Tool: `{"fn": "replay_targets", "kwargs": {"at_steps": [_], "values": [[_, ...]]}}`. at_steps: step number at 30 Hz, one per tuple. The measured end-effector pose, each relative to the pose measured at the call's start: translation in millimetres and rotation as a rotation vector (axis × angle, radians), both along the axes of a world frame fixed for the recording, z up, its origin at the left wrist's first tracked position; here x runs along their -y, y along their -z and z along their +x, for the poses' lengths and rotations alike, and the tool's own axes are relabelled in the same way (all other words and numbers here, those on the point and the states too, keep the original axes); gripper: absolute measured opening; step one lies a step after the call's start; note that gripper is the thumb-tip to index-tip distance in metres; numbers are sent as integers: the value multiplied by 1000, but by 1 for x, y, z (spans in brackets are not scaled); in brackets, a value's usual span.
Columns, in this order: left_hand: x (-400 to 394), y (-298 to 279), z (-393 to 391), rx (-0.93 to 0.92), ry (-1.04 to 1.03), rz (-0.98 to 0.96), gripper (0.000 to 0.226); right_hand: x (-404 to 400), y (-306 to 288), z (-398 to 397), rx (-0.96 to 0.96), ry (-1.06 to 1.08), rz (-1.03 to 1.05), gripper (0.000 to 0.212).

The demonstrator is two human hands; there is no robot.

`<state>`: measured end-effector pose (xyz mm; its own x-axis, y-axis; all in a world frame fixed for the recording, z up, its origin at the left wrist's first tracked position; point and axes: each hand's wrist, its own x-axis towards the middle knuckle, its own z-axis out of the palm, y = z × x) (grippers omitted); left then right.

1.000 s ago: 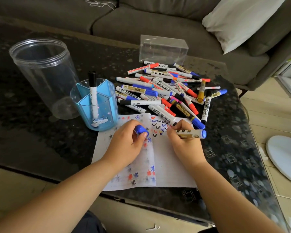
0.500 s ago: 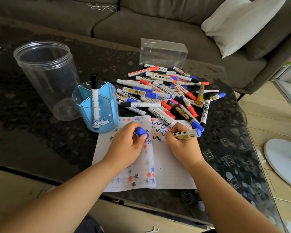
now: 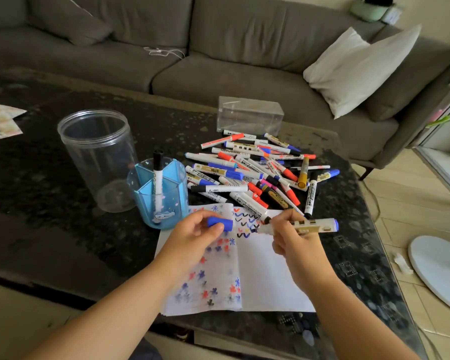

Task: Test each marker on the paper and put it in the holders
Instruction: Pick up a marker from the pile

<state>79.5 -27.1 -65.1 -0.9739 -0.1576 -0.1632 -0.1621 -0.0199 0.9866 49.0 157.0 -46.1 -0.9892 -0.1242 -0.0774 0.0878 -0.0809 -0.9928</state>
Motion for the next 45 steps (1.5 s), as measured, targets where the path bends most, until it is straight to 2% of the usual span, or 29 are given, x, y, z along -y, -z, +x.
{"fn": "replay_targets", "kwargs": {"at_steps": [3, 6, 15, 17, 22, 26, 27, 31, 38, 42, 45], "values": [[-9, -26, 23, 17, -9, 402, 18, 1, -25, 19, -83, -60, -79, 30], [-15, -48, 45, 3, -13, 506, 29, -1, -44, 37, -145, -60, -118, 20], [-25, -72, 86, -82, 82, 346, 29, -6, -70, 74, -241, -124, -81, 21], [-29, -76, 92, -97, 126, 275, 22, -7, -72, 79, -237, -139, -26, 20], [-27, -87, 102, -128, 286, -92, 14, -11, -83, 88, -120, -254, 62, 16], [-19, -91, 104, -141, 324, -335, 10, -20, -91, 89, -58, -168, 64, 43], [-19, -93, 103, -143, 317, -359, 9, -22, -91, 89, -52, -120, 39, 45], [-21, -99, 103, -184, 325, -391, 14, -17, -94, 89, -78, 11, -83, 30], [-21, -111, 98, -329, 268, -486, 18, 6, -89, 93, 13, 82, -412, 35], [-5, -109, 89, -292, 287, -612, 12, 13, -79, 83, 110, 28, -383, 32], [12, -102, 83, -191, 216, -563, 7, 17, -68, 70, 230, -52, -257, 24]]}}
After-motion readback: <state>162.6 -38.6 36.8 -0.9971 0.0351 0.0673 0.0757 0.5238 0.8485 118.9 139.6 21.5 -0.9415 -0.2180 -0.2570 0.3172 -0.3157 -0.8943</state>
